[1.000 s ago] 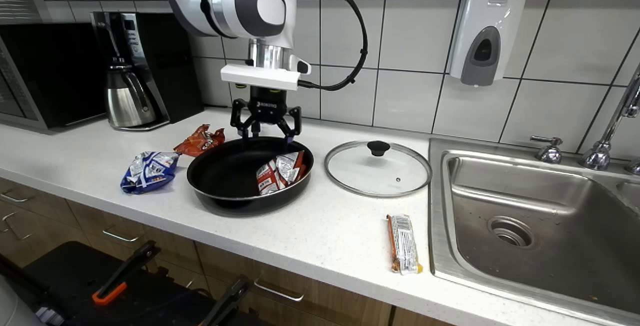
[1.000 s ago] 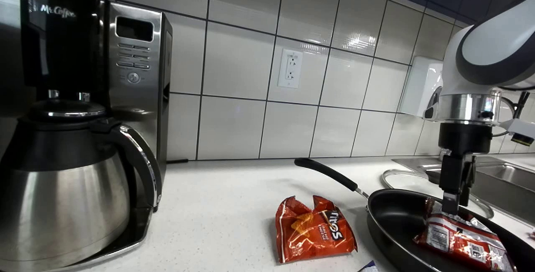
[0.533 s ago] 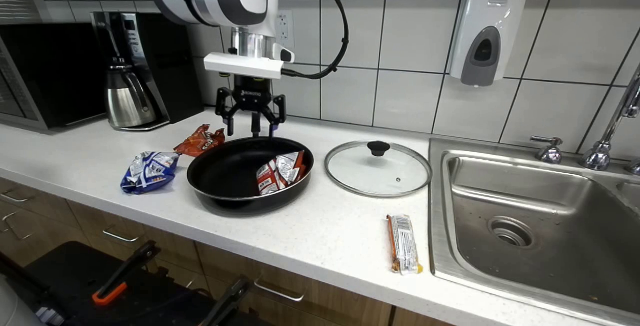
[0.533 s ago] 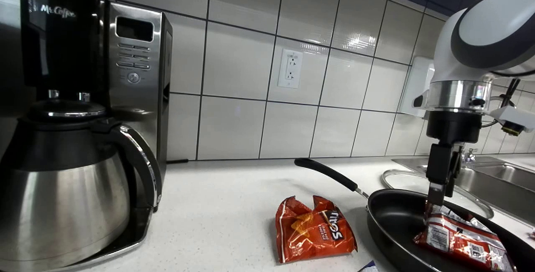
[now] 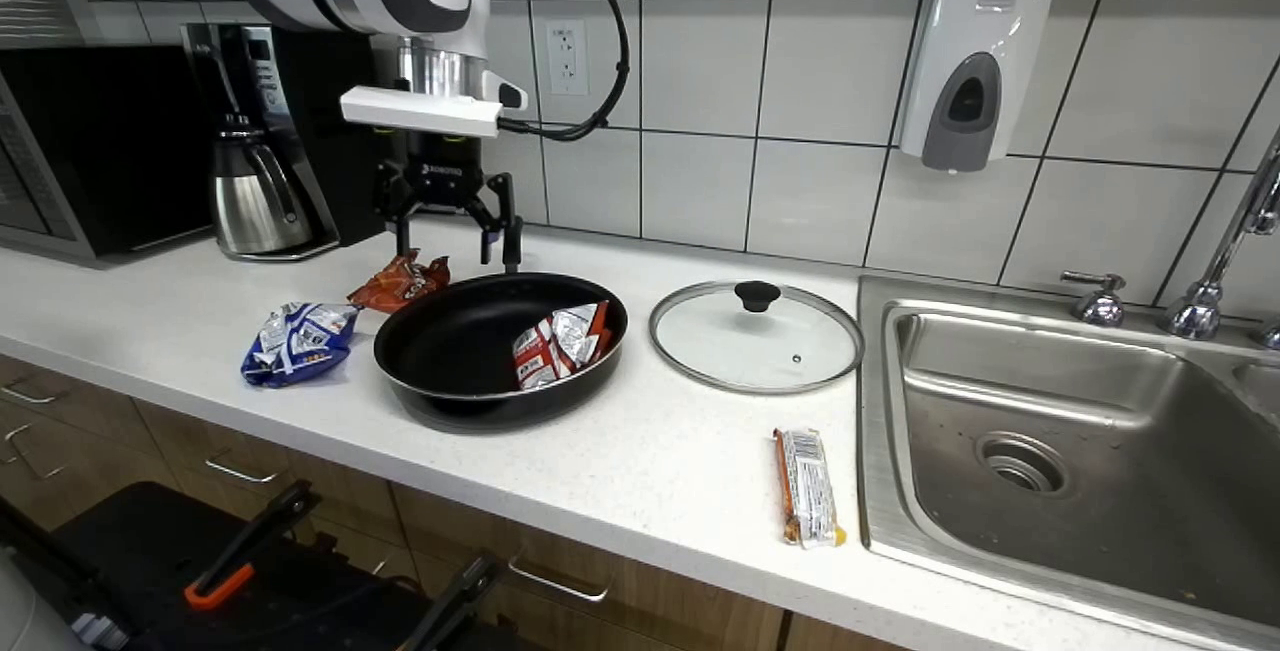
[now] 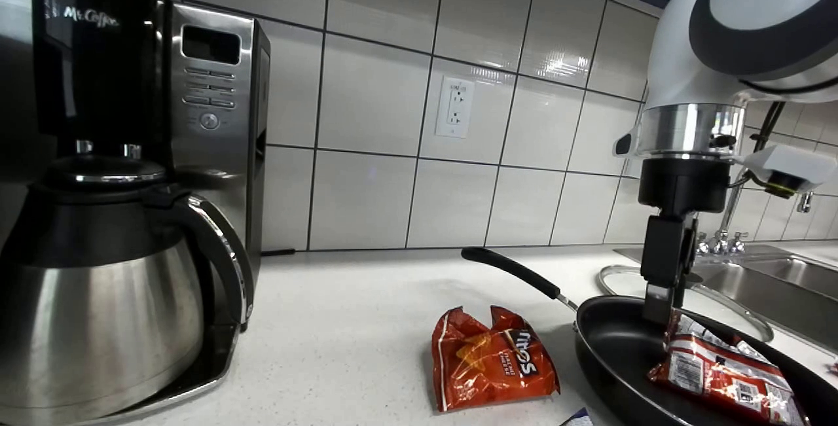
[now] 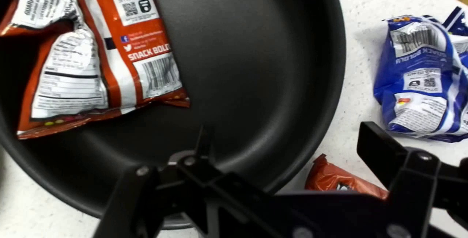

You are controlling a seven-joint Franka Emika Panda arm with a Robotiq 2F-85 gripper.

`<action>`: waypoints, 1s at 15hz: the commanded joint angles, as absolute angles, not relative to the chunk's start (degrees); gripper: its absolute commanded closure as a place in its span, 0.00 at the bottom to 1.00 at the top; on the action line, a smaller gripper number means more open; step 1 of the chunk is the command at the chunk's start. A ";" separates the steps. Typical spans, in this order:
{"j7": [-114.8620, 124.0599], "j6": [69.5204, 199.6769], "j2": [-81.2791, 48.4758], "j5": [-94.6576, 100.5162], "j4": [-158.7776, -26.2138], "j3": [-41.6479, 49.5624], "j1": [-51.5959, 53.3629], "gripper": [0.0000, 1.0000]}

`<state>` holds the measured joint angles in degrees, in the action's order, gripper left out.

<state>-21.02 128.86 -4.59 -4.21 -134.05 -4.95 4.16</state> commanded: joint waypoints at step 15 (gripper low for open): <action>1.08 131.29 -11.68 -5.07 -126.79 -12.33 13.63 0.00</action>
